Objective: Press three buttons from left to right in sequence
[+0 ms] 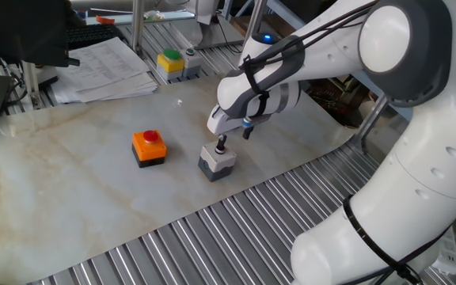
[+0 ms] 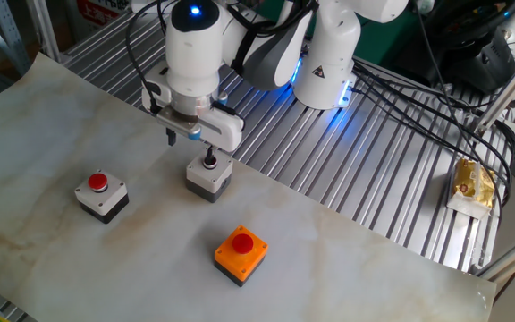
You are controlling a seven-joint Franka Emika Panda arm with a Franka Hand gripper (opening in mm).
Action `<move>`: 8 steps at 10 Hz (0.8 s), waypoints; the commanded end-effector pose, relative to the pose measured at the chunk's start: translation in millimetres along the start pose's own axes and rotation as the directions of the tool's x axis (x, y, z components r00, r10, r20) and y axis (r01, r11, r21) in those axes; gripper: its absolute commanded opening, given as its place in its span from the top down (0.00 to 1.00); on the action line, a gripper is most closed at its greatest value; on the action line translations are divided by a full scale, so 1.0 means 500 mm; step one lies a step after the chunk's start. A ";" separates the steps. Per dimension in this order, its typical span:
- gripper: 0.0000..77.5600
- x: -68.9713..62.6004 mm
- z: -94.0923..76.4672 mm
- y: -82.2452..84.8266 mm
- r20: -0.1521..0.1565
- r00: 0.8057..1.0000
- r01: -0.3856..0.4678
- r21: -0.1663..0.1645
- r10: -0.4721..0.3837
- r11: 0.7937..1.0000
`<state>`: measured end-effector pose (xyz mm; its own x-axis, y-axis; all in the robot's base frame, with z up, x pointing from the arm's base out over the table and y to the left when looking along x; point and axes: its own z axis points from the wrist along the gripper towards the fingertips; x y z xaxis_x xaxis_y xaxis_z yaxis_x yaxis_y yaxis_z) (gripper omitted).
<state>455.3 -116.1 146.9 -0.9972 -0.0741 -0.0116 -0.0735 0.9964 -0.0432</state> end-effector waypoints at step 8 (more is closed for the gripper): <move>0.00 0.022 -0.073 -0.008 -0.030 0.999 -0.015 -0.027 0.014 1.000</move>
<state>443.8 -120.5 180.9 -0.9976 -0.0669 0.0182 -0.0674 0.9974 -0.0264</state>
